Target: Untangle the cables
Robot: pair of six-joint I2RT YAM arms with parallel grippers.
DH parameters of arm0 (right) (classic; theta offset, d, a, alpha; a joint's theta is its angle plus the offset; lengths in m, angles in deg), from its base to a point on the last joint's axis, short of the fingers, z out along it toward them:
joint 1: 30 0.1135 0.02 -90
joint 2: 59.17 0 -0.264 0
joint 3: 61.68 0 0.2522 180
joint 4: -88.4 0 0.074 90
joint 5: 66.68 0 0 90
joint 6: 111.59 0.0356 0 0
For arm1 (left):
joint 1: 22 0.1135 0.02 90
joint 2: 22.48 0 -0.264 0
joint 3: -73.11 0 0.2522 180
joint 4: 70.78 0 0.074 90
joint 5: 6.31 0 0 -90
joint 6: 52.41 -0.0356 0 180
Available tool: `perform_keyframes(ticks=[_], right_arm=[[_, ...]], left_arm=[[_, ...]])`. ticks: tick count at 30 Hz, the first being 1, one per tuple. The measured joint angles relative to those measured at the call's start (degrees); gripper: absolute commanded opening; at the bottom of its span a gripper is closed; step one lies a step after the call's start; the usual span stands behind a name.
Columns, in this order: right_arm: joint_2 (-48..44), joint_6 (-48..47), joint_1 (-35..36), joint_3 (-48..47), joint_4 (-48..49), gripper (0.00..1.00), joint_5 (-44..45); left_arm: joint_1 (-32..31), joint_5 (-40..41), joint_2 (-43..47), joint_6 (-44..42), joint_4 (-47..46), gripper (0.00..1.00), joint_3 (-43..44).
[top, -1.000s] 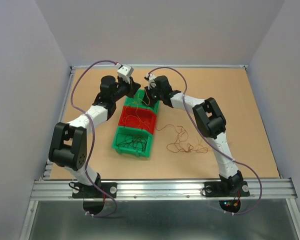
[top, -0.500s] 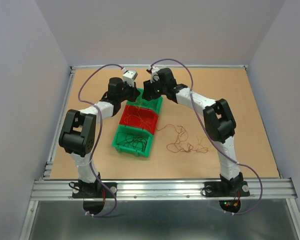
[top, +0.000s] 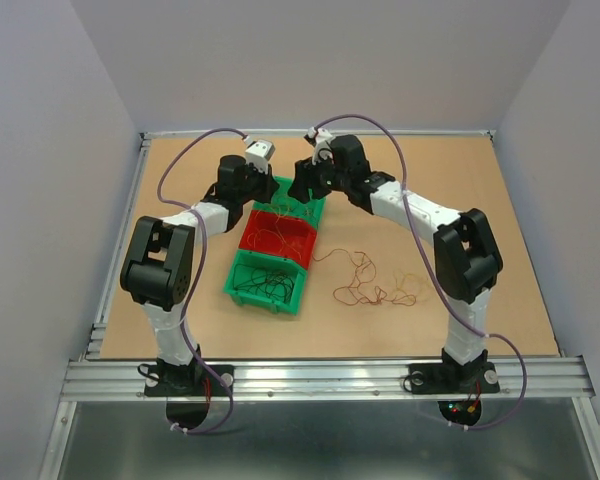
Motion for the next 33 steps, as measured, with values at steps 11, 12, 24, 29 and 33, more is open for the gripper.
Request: perform_keyframes(ticks=[11,12,24,29,33], right_arm=[[7.6,1.2,0.0,-0.6,0.7,0.49,-5.0],[8.3,1.8,0.0,-0.6,0.7,0.40,-5.6],[6.2,2.1,0.0,-0.7,3.1,0.01,-7.4],[-2.2,2.1,0.4,1.9,3.9,0.00,-7.3],[-9.5,2.1,1.3,2.0,4.5,0.00,-7.4]], left_arm=[[0.0,-1.3,0.0,1.8,-2.7,0.00,0.0],[0.0,-1.5,0.0,1.9,-2.9,0.00,0.0],[0.0,-5.3,9.0,1.9,-3.4,0.00,-4.3],[0.0,-7.8,19.6,1.7,-3.7,0.00,-7.3],[0.0,-9.5,27.9,1.7,-4.1,0.00,-9.0]])
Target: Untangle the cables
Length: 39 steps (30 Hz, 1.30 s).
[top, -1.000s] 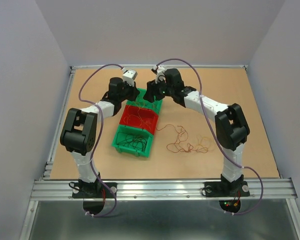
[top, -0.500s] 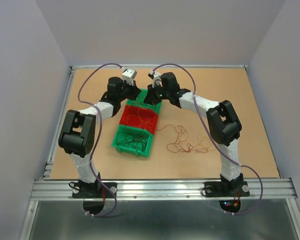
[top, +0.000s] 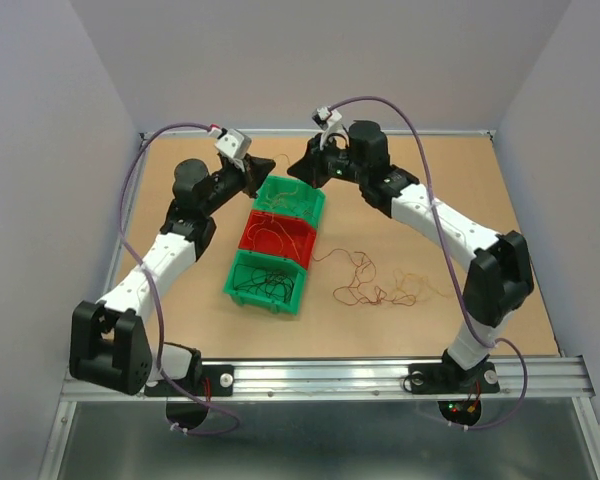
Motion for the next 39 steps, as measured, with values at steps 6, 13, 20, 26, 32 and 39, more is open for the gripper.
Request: perform_keyframes(ticks=[6,13,20,26,32,39], right_arm=[[-10.0,0.1,1.7,0.0,1.2,0.01,-1.0],[-14.0,1.0,2.4,-0.1,2.7,0.01,-3.0],[-13.2,2.1,2.9,-0.3,2.4,0.01,-4.5],[-9.8,2.7,3.6,-7.8,1.2,0.00,-6.8],[-7.8,3.8,4.3,-15.3,-0.5,0.01,-8.6],[-6.7,6.3,4.5,-17.9,-1.3,0.00,-10.0]], left_arm=[[0.0,-1.8,11.1,0.0,0.2,0.00,-2.7],[0.0,-2.1,15.5,0.0,0.4,0.00,-4.4],[-0.2,-1.2,15.7,-1.5,2.5,0.00,-5.7],[-0.2,-0.5,17.5,-2.3,2.3,0.00,-5.9],[-0.4,-0.2,19.1,-2.4,-2.4,0.00,-6.3],[-0.5,0.0,19.7,-3.0,-4.9,0.01,-7.2]])
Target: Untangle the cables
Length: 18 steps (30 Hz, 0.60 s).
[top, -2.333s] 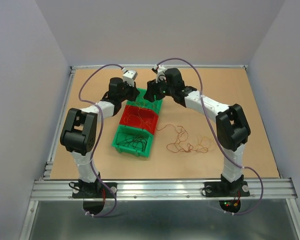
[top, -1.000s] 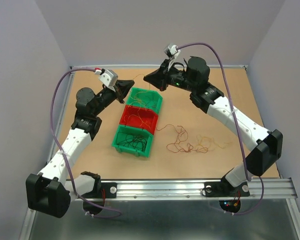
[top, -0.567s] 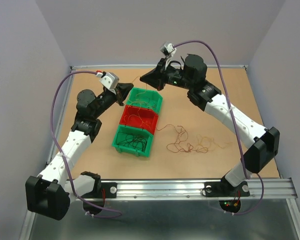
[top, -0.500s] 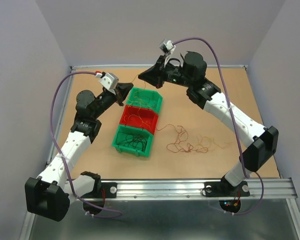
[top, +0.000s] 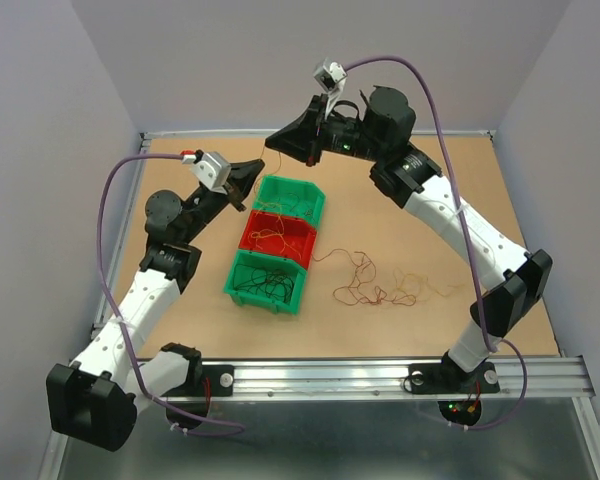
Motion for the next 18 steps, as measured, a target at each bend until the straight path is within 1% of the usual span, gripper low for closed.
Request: perform_keyframes(ticks=[3,8,12,18], right_arm=[[-0.2,0.9,0.3,2.4,1.3,0.01,0.0],[-0.5,1.9,0.3,9.6,3.7,0.01,1.3],[-1.3,1.9,0.3,15.0,5.0,0.01,2.8],[-2.5,-0.2,0.3,22.9,6.6,0.01,7.5]], left_arm=[[-0.1,0.0,0.0,-1.1,0.1,0.01,-1.2],[-0.1,0.2,-1.4,-3.2,2.5,0.01,-4.2],[-0.1,0.7,-4.3,-4.5,3.6,0.00,-5.3],[-0.1,1.3,-9.3,-7.2,4.3,0.00,-5.9]])
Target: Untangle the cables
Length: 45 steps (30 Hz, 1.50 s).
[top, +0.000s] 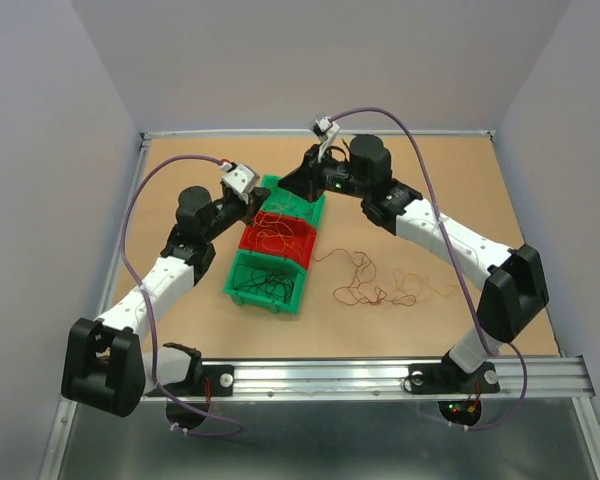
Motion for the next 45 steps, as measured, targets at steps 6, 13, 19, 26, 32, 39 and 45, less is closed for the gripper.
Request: perform_keyframes(ticks=[6,13,19,26,32,39,45], right_arm=[[0.3,-2.8,0.0,6.2,1.3,0.00,2.5],[5.4,-4.0,0.5,10.2,4.1,0.01,4.9],[12.1,-5.1,3.2,10.4,5.4,0.00,10.4],[20.8,-5.6,6.0,10.4,6.5,0.00,17.0],[23.5,-5.6,6.8,11.0,6.3,0.01,21.3],[23.4,-6.5,6.8,11.1,6.3,0.09,25.1],[18.6,-7.5,6.8,11.9,5.2,0.35,25.5]], left_arm=[[0.0,0.5,-3.2,-4.1,5.7,0.00,0.0],[0.0,0.9,-8.4,-8.1,14.3,0.12,0.0],[0.1,1.4,-14.1,-9.0,18.2,0.35,0.6],[0.0,2.6,-14.8,-9.2,19.7,0.64,1.9],[0.8,3.5,-4.8,-8.9,18.0,0.71,1.0],[3.3,3.7,-3.7,-8.0,16.5,0.72,1.0],[5.8,2.0,-9.7,-7.0,14.5,0.78,1.2]])
